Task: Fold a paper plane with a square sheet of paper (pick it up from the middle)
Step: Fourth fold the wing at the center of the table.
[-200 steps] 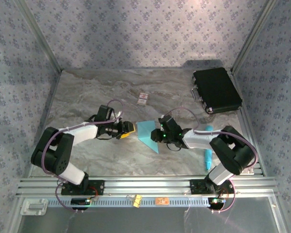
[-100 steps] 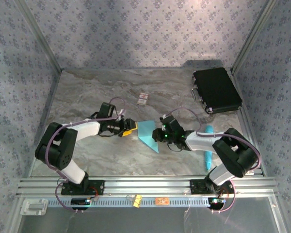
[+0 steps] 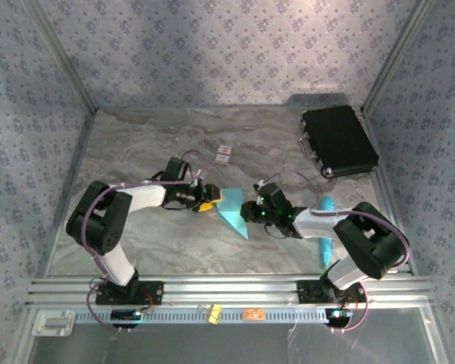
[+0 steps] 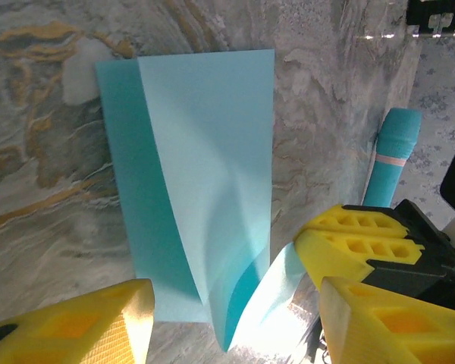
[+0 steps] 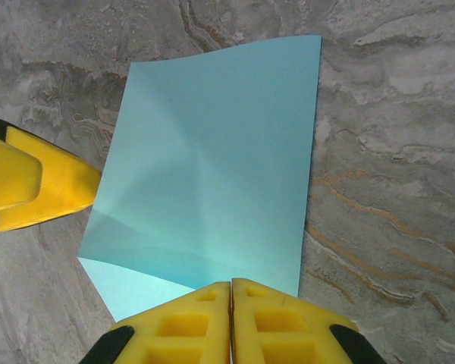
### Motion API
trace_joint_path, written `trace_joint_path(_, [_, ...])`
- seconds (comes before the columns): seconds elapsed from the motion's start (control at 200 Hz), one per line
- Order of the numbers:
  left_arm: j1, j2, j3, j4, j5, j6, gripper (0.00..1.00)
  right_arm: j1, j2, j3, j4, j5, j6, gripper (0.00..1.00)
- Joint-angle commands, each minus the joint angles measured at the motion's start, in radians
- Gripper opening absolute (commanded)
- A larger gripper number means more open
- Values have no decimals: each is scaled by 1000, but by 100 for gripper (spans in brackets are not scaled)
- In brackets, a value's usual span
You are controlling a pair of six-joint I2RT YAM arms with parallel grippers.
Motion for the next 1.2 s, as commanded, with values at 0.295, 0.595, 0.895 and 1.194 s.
trace_joint_path(0.295, [-33,99,76,73,48,-62,43,-15,-44,-34,20,-7,8,11])
trace_joint_path(0.595, [-35,125,69,196,73,-138,40,14,-201,-66,-105,127,-22,45])
trace_joint_path(0.895, [-36,119,52,216,67,-146,19,93,-442,-85,-333,301,-104,66])
trace_joint_path(1.194, [-47,41,-36,226,-54,-214,5,159,-540,-90,-394,409,-170,69])
